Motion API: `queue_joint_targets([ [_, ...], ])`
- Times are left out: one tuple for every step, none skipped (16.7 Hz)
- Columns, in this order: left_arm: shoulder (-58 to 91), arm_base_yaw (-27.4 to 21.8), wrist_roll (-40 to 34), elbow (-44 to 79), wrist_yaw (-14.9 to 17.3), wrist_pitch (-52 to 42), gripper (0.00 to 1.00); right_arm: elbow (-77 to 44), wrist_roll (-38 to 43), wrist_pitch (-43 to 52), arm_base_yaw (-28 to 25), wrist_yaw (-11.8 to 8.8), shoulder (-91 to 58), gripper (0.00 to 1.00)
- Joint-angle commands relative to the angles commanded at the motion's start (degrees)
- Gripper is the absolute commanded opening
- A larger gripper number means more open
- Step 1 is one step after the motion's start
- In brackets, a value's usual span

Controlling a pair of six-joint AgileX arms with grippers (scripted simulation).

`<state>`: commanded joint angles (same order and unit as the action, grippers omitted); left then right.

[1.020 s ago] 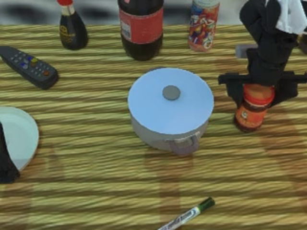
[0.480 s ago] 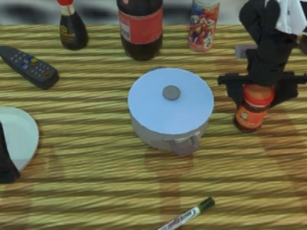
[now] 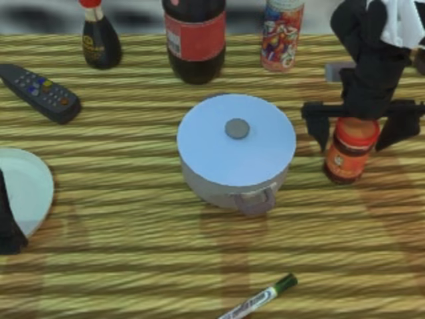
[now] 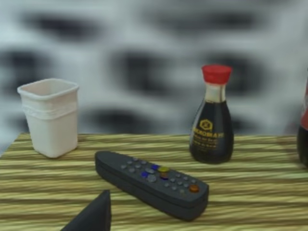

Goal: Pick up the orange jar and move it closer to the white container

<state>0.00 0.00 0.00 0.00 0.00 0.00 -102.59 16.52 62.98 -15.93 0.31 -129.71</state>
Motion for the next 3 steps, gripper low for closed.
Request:
queue_joint_targets([
  [0.0,0.0,0.0,0.0,0.0,0.0,1.0,0.0,0.0,0.0,0.0,0.0,0.0,1.0],
  [0.0,0.0,0.0,0.0,0.0,0.0,1.0,0.0,0.0,0.0,0.0,0.0,0.0,1.0],
  [0.0,0.0,0.0,0.0,0.0,0.0,1.0,0.0,0.0,0.0,0.0,0.0,0.0,1.0],
])
